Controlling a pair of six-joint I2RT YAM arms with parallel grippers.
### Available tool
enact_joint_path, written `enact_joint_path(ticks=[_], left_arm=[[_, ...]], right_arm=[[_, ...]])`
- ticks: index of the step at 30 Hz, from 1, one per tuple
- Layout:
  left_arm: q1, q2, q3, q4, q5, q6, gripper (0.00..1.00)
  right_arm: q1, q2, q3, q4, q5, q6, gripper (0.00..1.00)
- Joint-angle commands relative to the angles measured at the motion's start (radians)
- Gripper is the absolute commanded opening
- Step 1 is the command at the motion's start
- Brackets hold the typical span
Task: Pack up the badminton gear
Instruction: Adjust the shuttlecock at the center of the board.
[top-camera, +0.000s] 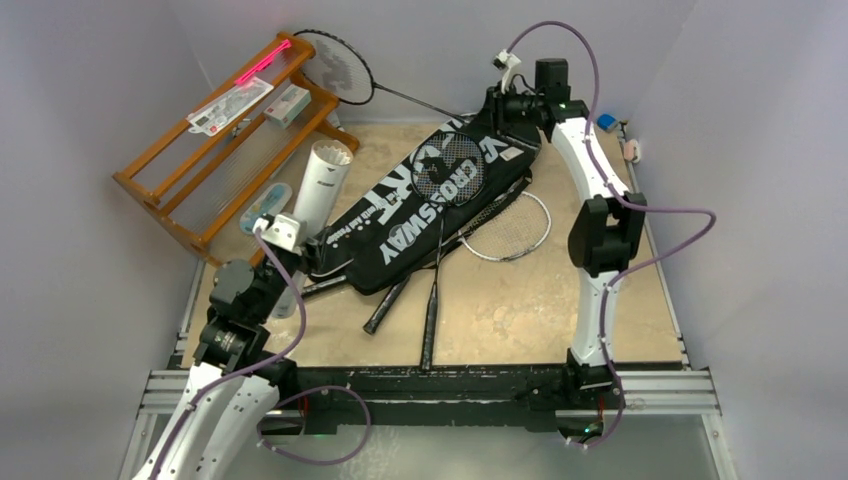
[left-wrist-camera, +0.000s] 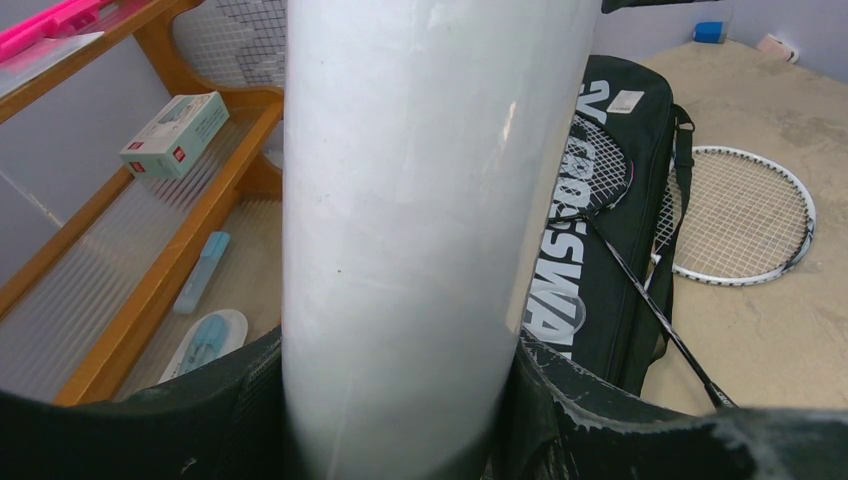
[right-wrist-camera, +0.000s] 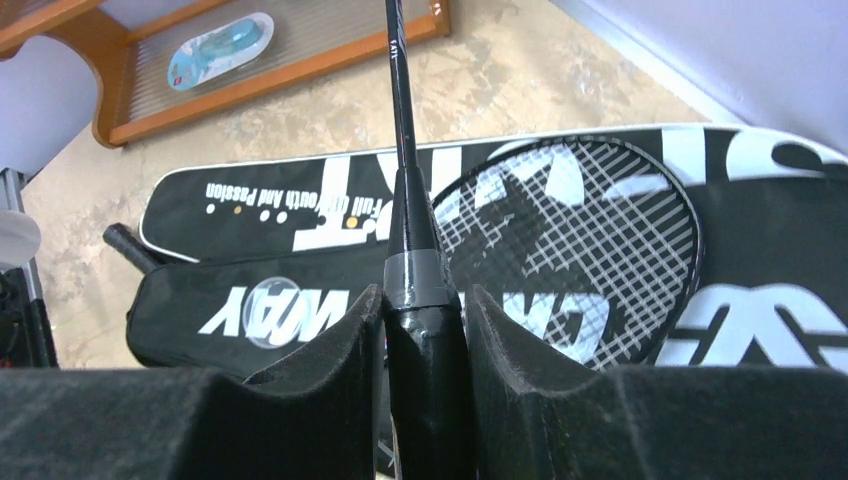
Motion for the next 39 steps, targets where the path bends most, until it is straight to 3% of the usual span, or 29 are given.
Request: enact_joint_path(ticks=[1,14,20,35,39], left_arm=[[0.008,0.007,0.001,0.060,0.008,-0.006,0.39],[0.009,0.022,0.000,0.058,0.010,-0.003,0.39],[0.009,0.023,0.002,0.059,0.010,-0.003,0.39],[0.010,0.017,0.003,0.056,0.016,-0.006,0.39],[0.010,0.017,0.002,0.058,0.021,-0.009,0.39]], right_arm=[[-0.004,0.078,0.150,0.147,-0.077,0.010,0.00],[0.039,0.295,0.217,0.233,-0.139,0.038,0.00],[0.053,0.350,0.225,0.153,-0.114,-0.008,0.00],[0.094,0.252,0.052,-0.055,0.048,-0.057,0.00],[0.079,0.212,-0.012,-0.043,0.024,-0.065,0.00]])
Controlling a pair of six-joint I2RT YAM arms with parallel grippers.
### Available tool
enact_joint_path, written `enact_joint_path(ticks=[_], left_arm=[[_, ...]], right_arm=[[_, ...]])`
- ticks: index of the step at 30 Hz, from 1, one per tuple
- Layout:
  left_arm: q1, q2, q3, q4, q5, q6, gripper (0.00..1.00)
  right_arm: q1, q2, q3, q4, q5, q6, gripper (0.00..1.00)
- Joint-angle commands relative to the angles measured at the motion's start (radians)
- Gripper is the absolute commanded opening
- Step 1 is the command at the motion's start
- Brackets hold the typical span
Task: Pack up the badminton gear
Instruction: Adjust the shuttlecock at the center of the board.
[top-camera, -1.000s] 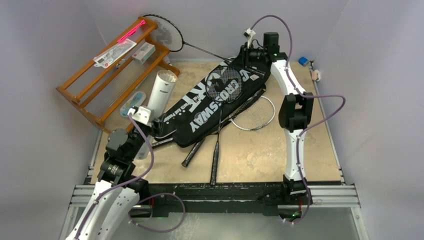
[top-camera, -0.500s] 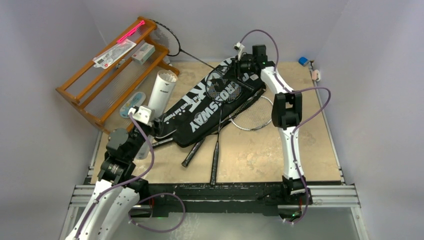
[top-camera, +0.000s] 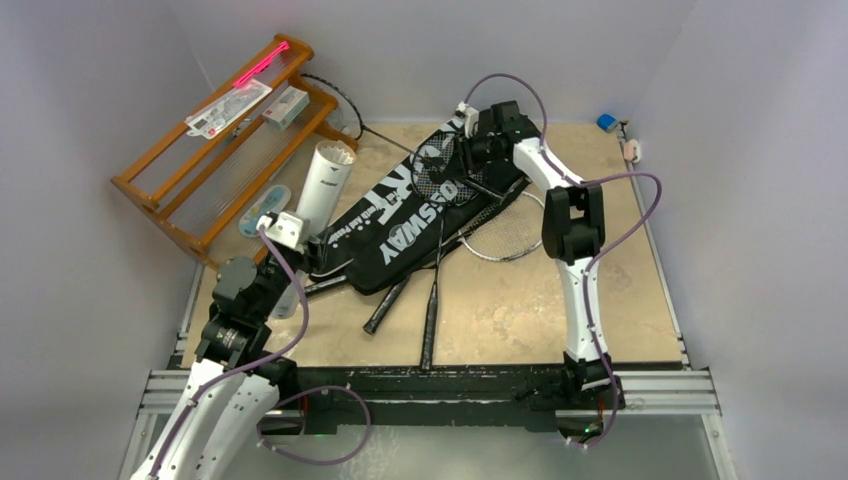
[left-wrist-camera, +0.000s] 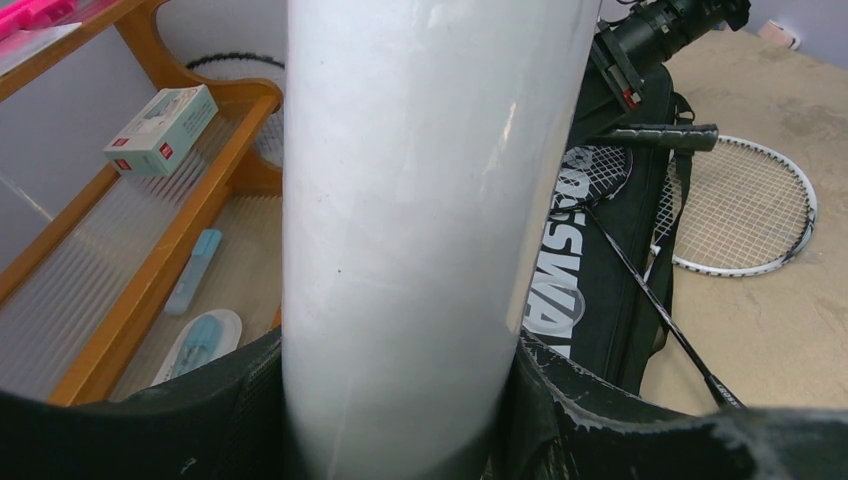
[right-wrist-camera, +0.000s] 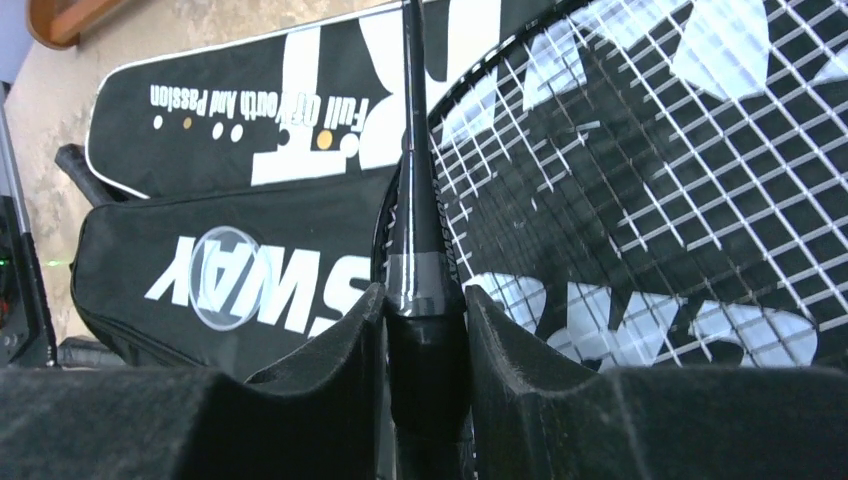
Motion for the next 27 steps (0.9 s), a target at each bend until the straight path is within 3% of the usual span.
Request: enact_joint_path(ticks=[1,9,17,27], left_arm=[[0.010,-0.008,0.001,0.058,0.016,-0.011,0.39],[0.011,-0.011,0.001,0.060,0.015,-0.011,0.39],[0.011,-0.015,0.001,0.061,0.017,-0.014,0.39],[0.013,-0.024,0.001,0.060,0.023,-0.016,0.39]], right_arm=[[-0.024,-0.089,-0.040,-0.030,0.051,-0.008,0.00],[-0.029,-0.180,-0.052,-0.056,0.082,0.079,0.00],[-0.017,-0.417,-0.342,0.130,0.419,0.294,0.00],[-0.015,-0.765,-0.605,0.108,0.716,0.387,0.00]])
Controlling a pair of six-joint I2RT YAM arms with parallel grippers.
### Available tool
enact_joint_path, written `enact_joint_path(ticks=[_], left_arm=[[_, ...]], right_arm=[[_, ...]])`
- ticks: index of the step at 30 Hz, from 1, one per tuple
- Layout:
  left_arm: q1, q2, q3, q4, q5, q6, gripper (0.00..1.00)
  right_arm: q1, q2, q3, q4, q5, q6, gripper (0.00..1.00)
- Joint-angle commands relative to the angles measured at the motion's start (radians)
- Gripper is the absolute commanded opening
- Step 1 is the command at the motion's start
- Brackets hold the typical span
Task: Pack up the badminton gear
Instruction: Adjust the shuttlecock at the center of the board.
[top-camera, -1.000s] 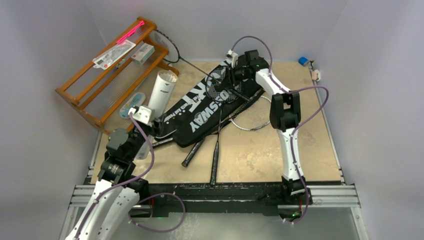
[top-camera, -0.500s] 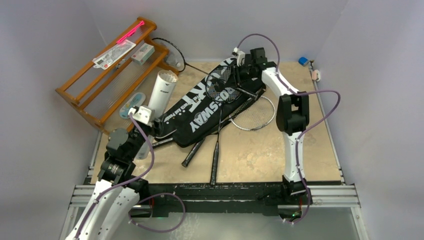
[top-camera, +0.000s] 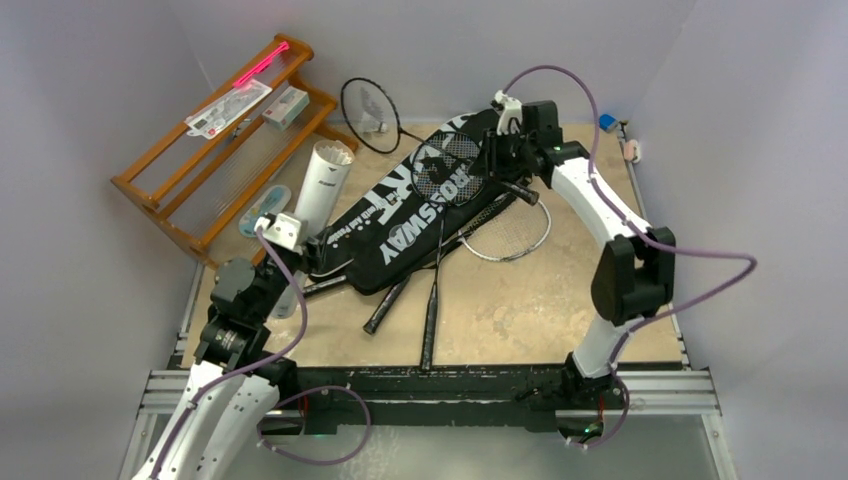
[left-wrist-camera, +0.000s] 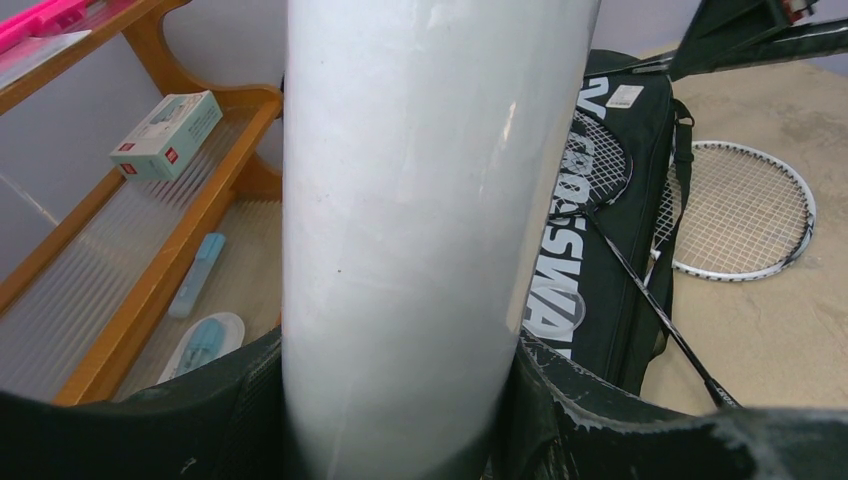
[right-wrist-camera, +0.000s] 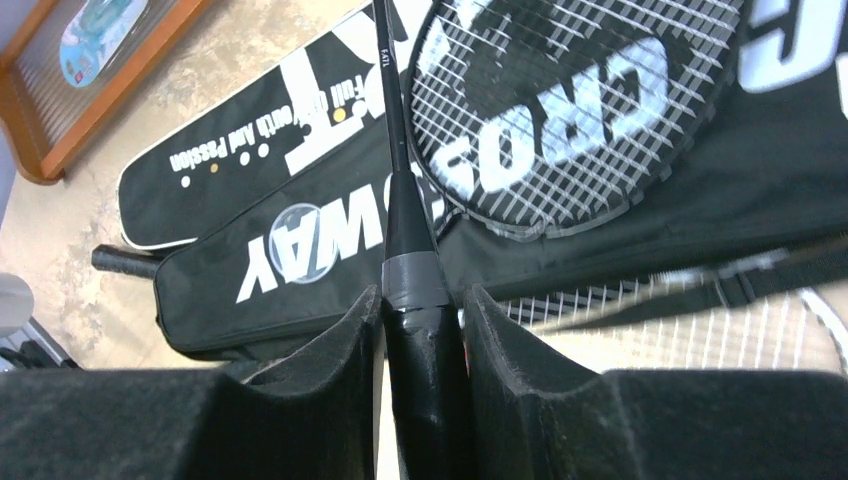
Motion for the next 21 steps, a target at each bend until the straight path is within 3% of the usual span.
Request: enact_joint_path(ticks=[1,6,14,21], left_arm=[[0.007,-0.012,0.001,0.060,0.019,-0.017,0.39],[0.007,-0.015,0.001,0.057,0.018,-0.018,0.39],[0.007,-0.015,0.002,0.055,0.021,-0.020,0.39],[0.007,-0.021,0.002,0.056,0.018,-0.020,0.39]], right_arm=[[-0.025,-0.162,-0.053,-0.003,0.328,0.116,0.00],[-0.025,-0.294,-0.078,-0.032,0.377,0.139,0.00],[-0.029,-0.472,-0.132,0.083,0.230,0.037,0.00],[-0.031,-0.453,-0.157,0.037,0.442,-0.156,0.00]])
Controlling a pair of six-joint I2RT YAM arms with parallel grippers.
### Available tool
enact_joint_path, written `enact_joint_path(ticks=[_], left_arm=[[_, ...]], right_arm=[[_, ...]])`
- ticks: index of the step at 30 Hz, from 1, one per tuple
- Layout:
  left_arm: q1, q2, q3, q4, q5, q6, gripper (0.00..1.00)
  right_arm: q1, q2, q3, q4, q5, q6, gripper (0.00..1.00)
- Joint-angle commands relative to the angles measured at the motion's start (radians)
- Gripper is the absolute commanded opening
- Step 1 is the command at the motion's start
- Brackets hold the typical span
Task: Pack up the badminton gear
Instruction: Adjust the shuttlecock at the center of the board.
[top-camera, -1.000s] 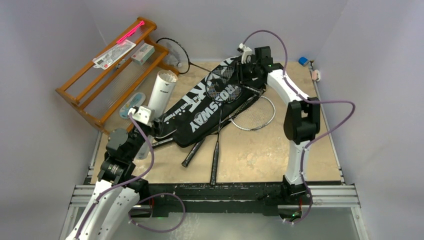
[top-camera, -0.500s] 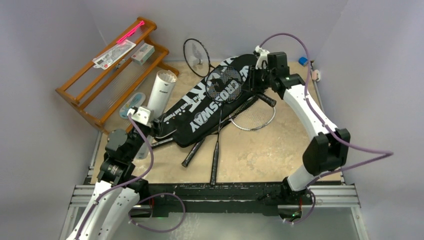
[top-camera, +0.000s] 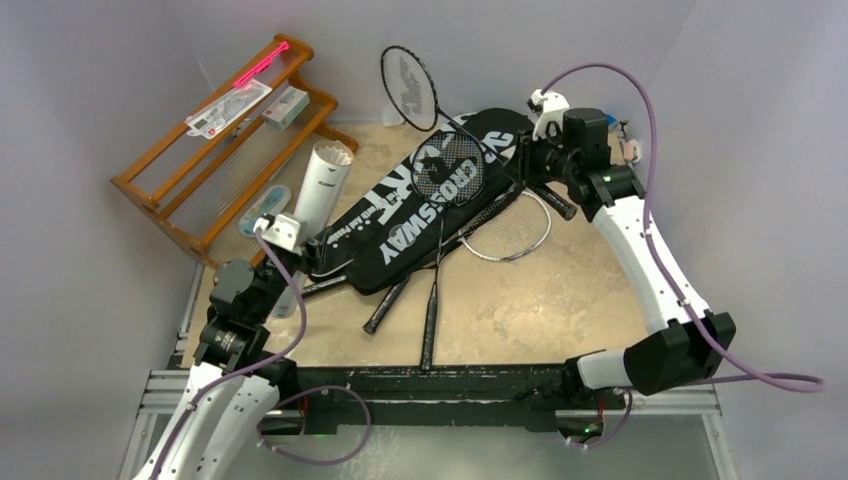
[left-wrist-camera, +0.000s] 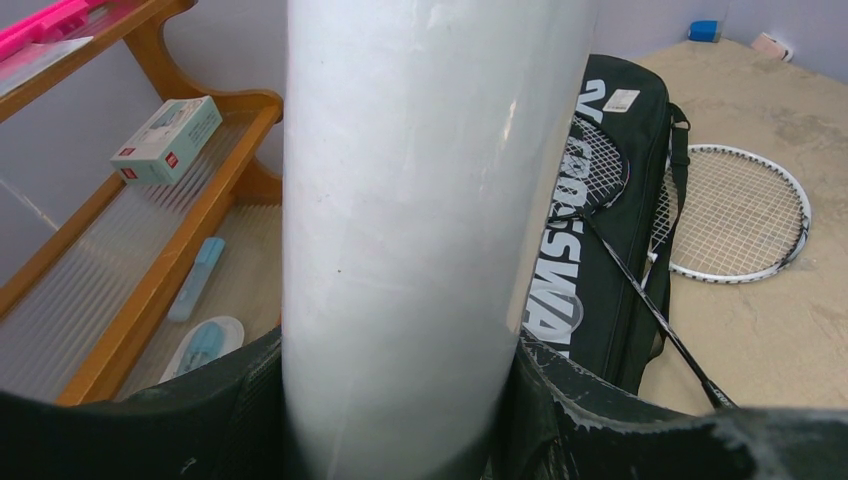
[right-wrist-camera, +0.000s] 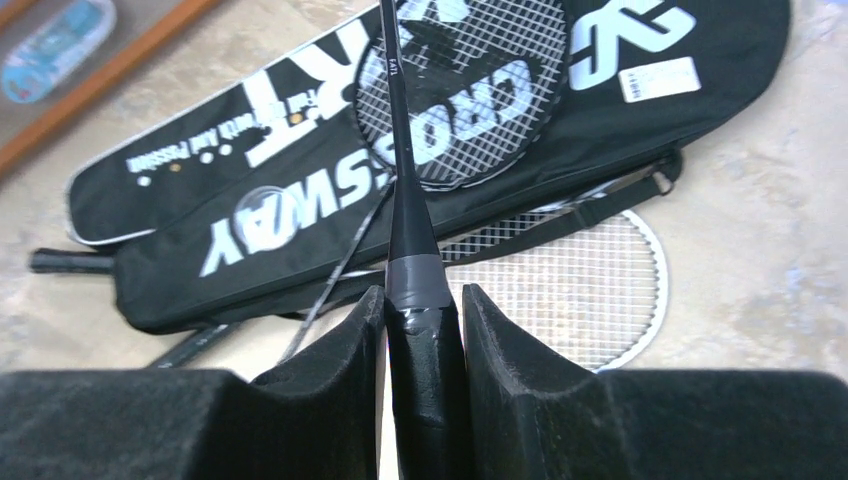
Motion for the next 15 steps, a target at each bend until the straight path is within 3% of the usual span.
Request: enact_joint_path(ticks=[1,4,7,9,15], left_arm=[[0.007,-0.013,0.002,0.057,0.014,-0.020,0.39],[0.007,-0.012,0.002,0.058,0.019,-0.021,0.39],[0.007,-0.013,0.002,0.058,0.022,-0.022,0.39],[0.007,-0.015,0.001,0.058,0.022,-0.020,0.39],[0.007,-0.020,0.000,0.057,0.018,-0.020,0.39]], right_arm=[[-0.025,-0.011,-0.032,0.217,0.223,-0.145,0.00],[-0.023,-0.016,-0.104,0.324,0.287,-0.277,0.00],[-0.023,-0.033,-0.165,0.464,0.240,-0.445,0.00],[-0.023,-0.039,-0.184,0.568,0.250,-0.468,0.00],[-0.009,0.041,-0.080,0.580,0.211,-0.625,0.00]])
